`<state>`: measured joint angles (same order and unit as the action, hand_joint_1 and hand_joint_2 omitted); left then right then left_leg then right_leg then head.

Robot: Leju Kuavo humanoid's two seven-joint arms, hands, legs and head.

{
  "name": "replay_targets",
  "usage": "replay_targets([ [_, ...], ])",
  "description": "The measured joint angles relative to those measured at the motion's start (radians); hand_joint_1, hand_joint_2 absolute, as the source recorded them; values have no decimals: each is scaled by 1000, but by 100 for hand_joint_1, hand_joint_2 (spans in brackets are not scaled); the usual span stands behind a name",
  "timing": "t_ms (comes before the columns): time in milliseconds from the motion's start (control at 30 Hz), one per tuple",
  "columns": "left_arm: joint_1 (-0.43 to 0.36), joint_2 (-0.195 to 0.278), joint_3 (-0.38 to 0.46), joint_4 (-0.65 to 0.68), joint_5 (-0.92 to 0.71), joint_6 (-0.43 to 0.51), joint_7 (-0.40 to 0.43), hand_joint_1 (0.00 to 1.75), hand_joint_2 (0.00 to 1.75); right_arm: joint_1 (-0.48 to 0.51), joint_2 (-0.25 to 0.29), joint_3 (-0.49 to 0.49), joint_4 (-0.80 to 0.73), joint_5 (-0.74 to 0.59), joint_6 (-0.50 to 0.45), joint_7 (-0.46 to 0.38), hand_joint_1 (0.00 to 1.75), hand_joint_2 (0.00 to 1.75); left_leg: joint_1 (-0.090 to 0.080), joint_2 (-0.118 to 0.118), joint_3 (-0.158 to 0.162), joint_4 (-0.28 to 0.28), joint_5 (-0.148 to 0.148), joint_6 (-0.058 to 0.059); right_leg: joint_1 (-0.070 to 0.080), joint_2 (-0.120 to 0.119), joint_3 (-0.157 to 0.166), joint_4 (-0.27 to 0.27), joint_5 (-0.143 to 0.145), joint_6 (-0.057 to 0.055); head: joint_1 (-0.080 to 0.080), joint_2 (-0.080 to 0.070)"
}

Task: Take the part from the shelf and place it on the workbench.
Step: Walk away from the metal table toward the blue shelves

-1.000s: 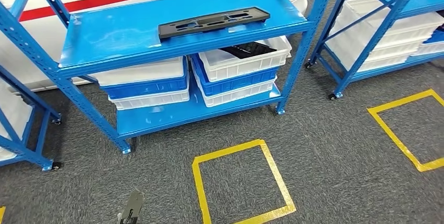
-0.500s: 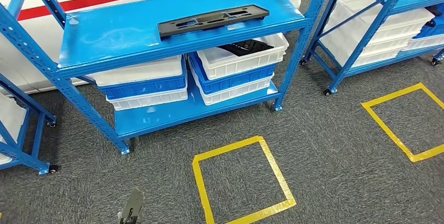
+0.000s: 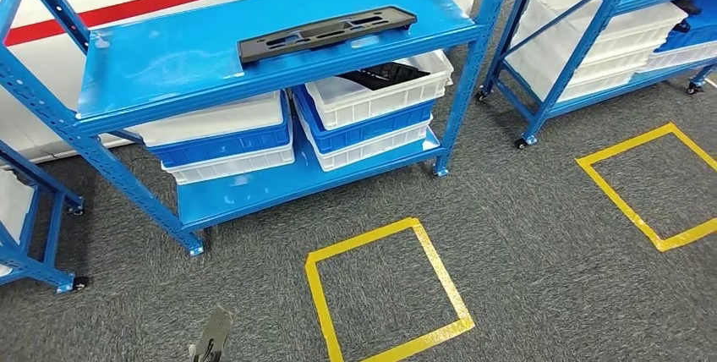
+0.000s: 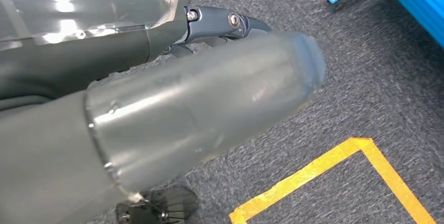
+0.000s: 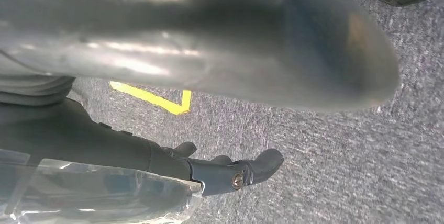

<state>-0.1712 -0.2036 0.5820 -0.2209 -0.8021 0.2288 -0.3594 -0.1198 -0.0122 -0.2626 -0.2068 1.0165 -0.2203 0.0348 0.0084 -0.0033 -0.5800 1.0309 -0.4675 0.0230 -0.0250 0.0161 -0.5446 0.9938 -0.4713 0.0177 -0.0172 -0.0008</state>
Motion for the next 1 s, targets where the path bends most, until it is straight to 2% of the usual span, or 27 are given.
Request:
replay_targets([
  [67,-1,1,0,0,2,1,-1,0,0,0,1,-1,0,2,-1,-2,0,0,-7,-2,8,-25,-1,9,3,1,-5,-1,0,10,1,0],
  [133,-1,0,0,0,3,2,-1,0,0,0,0,-1,0,4,-1,-3,0,0,-8,0,14,-38,6,21,5,-1,-9,1,-3,22,1,0],
  [167,-1,0,0,0,4,2,-2,0,0,0,0,-2,0,4,-1,-3,0,0,-6,2,20,-48,11,29,6,-4,-17,18,-12,23,1,0],
  [200,-2,-1,0,0,4,3,-2,0,0,-1,0,-3,0,5,-1,-3,0,0,-5,4,26,-57,16,36,8,-6,-35,56,-31,22,2,0],
  [267,-2,-2,0,0,5,3,-2,0,0,0,-1,-6,0,5,-1,-4,0,0,-6,6,29,-61,17,42,6,-8,-101,185,-85,15,3,0],
  [300,-2,-2,0,0,5,3,-2,0,0,1,-2,-8,0,5,-1,-4,0,0,-6,6,29,-61,17,43,5,-8,-134,246,-105,16,3,0],
  [333,-2,-3,0,0,5,3,-2,0,0,2,-3,-9,0,5,-1,-4,0,0,-7,6,29,-60,16,42,5,-9,-154,280,-111,22,3,0],
  [367,-1,-3,0,0,5,3,-2,0,0,3,-3,-9,0,6,-1,-3,0,0,-7,6,30,-59,15,41,4,-9,-153,275,-100,30,3,0],
  [400,-1,-4,0,0,5,3,-2,0,0,3,-4,-9,0,6,-1,-3,0,0,-6,5,32,-57,12,39,2,-10,-131,226,-74,41,3,0],
  [433,-1,-4,0,0,5,3,-2,0,0,2,-4,-10,0,7,-1,-3,0,0,-6,5,33,-53,8,35,-1,-13,-94,151,-42,50,4,0],
  [467,-1,-4,0,0,5,3,-2,0,0,1,-4,-10,0,7,-1,-3,0,0,-8,4,34,-47,1,29,-1,-15,-60,83,-17,54,5,0],
  [500,-1,-5,0,0,6,3,-2,0,0,-1,-4,-11,0,7,-1,-4,0,0,-11,4,34,-41,-5,23,-1,-16,-34,33,0,51,4,0],
  [533,-1,-5,0,0,6,3,-2,0,0,-1,-4,-11,0,8,0,-4,0,0,-14,5,34,-37,-10,18,0,-17,-21,7,7,43,4,0],
  [567,-1,-5,0,0,6,3,-2,0,0,-1,-4,-12,0,8,0,-4,0,0,-15,5,33,-35,-13,15,3,-16,-19,5,7,33,4,0],
  [633,-2,-4,0,0,7,3,-2,0,0,0,-3,-13,0,8,1,-4,0,0,-10,5,32,-30,-18,9,0,-14,-17,4,8,17,2,0],
  [667,-2,-4,0,0,7,3,-2,0,0,0,-3,-14,0,8,2,-4,0,0,-7,5,26,-14,-30,4,-3,-13,-14,3,8,10,2,0],
  [733,-1,-5,0,0,8,3,-2,0,0,0,-3,-15,0,8,2,-4,0,0,-3,4,-19,81,-83,-7,-5,-13,-10,1,5,-2,1,0],
  [800,0,-5,0,0,8,3,-2,0,0,0,-4,-15,0,8,2,-4,0,0,1,5,-95,221,-139,-14,-3,-13,-8,2,1,-7,1,0],
  [833,1,-5,0,0,8,3,-2,0,0,0,-4,-15,0,8,2,-4,0,0,2,5,-122,263,-144,-14,-2,-12,-6,2,-1,-9,1,0],
  [867,1,-5,0,0,8,3,-2,0,0,0,-4,-15,0,8,2,-4,0,0,2,5,-131,266,-126,-13,-1,-11,-2,2,-3,-10,1,0],
  [900,1,-5,0,0,8,3,-2,0,0,0,-3,-16,0,8,2,-4,0,0,2,4,-119,227,-90,-9,0,-9,3,2,-6,-11,1,0],
  [967,1,-3,0,0,8,3,-2,0,0,0,-1,-16,0,8,2,-4,0,0,0,3,-58,86,-9,5,2,-4,15,1,-14,-9,2,0],
  [1000,0,-2,0,0,8,3,-2,0,0,-1,0,-16,0,8,2,-4,0,0,-3,2,-32,30,12,11,4,-3,19,1,-17,-6,2,0],
])
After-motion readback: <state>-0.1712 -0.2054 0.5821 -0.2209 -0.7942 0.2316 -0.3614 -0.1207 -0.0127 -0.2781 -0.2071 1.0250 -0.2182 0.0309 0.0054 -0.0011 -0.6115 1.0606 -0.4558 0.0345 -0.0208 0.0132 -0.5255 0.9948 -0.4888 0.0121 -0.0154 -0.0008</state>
